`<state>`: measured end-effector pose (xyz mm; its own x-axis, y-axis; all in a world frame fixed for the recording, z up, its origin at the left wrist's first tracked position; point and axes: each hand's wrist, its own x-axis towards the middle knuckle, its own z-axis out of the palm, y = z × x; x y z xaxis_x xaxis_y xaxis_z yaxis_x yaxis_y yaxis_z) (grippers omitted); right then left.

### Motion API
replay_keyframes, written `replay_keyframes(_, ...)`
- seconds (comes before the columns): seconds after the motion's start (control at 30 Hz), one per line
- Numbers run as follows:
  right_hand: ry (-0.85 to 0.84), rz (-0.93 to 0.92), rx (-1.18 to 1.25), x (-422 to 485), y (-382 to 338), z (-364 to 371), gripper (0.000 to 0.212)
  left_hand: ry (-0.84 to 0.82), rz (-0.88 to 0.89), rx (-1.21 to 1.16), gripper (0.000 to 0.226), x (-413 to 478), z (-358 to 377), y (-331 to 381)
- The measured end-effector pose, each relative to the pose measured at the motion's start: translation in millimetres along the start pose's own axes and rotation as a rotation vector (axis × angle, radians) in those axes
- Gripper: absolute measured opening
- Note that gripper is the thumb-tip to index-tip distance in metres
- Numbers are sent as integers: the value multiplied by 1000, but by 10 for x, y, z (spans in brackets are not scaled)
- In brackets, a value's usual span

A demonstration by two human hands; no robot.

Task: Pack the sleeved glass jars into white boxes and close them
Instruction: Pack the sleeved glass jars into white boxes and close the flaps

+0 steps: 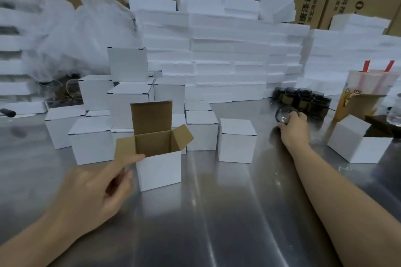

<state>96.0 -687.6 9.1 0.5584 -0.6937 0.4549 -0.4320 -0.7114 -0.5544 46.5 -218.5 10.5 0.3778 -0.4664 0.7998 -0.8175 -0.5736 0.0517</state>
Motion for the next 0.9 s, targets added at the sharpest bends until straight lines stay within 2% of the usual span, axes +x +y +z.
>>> replay_keyframes(0.1, 27, -26, 112, -50, -20, -14, 17, -1, 31, 7, 29, 4, -12, -3)
replay_keyframes(0.23, 154, -2, 440, -247, -179, -115, 14, -16, 42, 32, 31, -4, -3, -28)
replay_keyframes(0.3, 229, 43, 597, -432, -332, -189, 21, 23, 70, 27, 30, 0, -15, -17)
replay_keyframes(0.4, 251, -97, 832, -792, -768, -410, 24, 151, 94, 7, 27, 39, 6, 68)
replay_keyframes(0.47, 168, -232, 1066, -1125, -1167, -602, 21, 221, 23, -45, 32, 53, 57, 166)
replay_keyframes(0.57, -129, -406, 1312, -1669, -1692, -776, 21, 248, -86, -133, 54, 65, 116, 300)
replay_keyframes(0.63, -330, -518, 1273, -1979, -1889, -773, 25, 246, -128, -133, 69, 83, 123, 343)
replay_keyframes(0.7, -453, -553, 1241, -2222, -1958, -710, 27, 243, -188, -151, 79, 129, 104, 351)
replay_keyframes(0.77, -509, -565, 1242, -2384, -1945, -622, 25, 251, -214, -154, 83, 155, 79, 335)
replay_keyframes(0.9, -522, -611, 1193, -2474, -1895, -521, 22, 276, -158, -182, 86, 142, 65, 292)
